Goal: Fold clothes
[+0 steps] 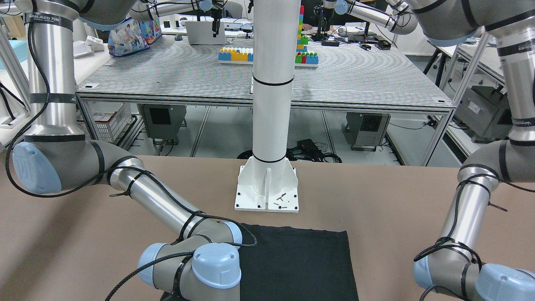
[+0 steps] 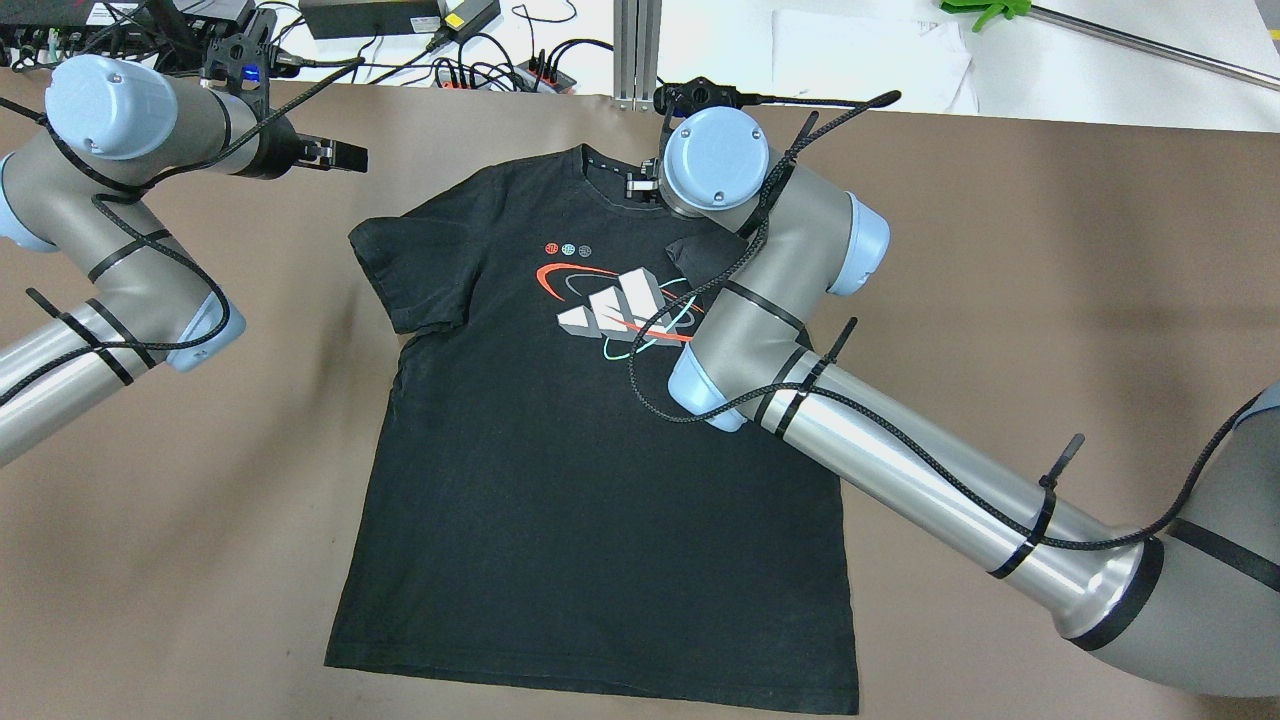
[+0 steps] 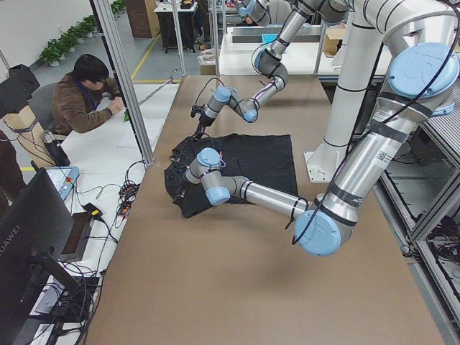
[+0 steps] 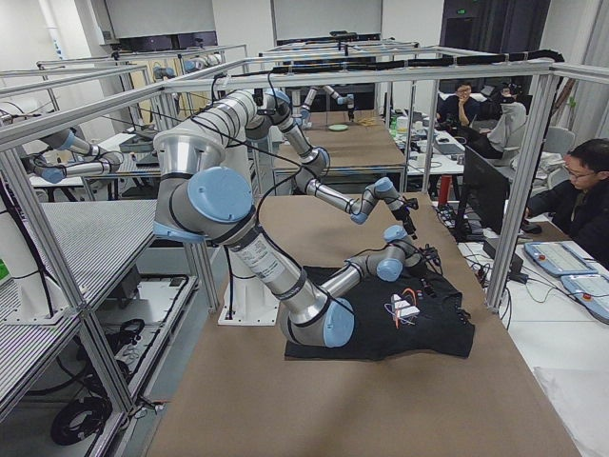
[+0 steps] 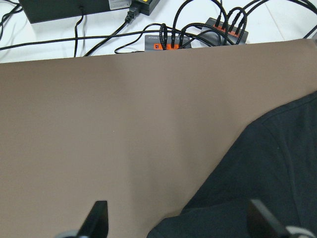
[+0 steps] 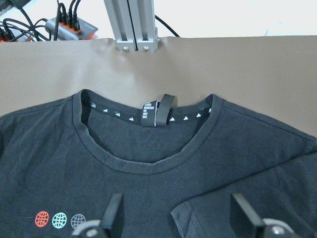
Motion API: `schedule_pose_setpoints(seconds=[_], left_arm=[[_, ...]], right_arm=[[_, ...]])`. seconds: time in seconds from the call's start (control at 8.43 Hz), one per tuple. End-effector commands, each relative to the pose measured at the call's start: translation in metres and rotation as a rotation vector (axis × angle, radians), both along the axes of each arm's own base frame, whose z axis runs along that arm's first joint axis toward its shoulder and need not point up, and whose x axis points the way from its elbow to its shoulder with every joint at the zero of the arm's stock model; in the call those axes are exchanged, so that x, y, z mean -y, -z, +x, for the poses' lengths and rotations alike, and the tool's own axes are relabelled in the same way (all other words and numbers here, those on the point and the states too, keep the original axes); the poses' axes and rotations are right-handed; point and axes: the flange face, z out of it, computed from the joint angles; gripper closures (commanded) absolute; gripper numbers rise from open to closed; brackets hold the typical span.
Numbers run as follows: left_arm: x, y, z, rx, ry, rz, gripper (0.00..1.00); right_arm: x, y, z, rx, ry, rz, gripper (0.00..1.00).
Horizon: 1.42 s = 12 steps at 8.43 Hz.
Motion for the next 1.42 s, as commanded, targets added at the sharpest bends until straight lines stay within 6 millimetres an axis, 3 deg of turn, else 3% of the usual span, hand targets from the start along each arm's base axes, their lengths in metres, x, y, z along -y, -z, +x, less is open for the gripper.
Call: schedule_pose_setpoints(seconds=[0.0, 0.12, 0.36, 0.47, 0.71, 0.95, 1.31], left_arm=[[-0.001, 0.002, 0.002, -0.003, -0.002, 0.002, 0.0], [-0.002, 0.002, 0.005, -0.006, -0.006, 0.007, 0.0], [-0.013, -0.006, 0.036, 0.009, -0.001, 0.039, 0.0], [-0.018, -0.024, 0.058, 0.019, -0.007, 0.049, 0.0], [-0.016, -0.068, 0.07, 0.007, -0.022, 0.078, 0.0], [-0.01, -0.07, 0.082, 0.02, -0.034, 0.074, 0.0], [-0.009, -0.073, 0.084, 0.034, -0.05, 0.078, 0.0]], right_arm=[[0.011, 0.008, 0.021, 0.037, 0.019, -0.025, 0.06], [0.013, 0.013, 0.03, 0.055, 0.036, -0.035, 0.06], [0.016, 0.016, 0.04, 0.079, 0.067, -0.055, 0.06], [0.015, 0.015, 0.041, 0.08, 0.067, -0.054, 0.06], [0.014, 0.016, 0.042, 0.082, 0.067, -0.052, 0.06], [0.014, 0.016, 0.042, 0.08, 0.066, -0.052, 0.06], [0.014, 0.018, 0.042, 0.085, 0.063, -0.053, 0.06]])
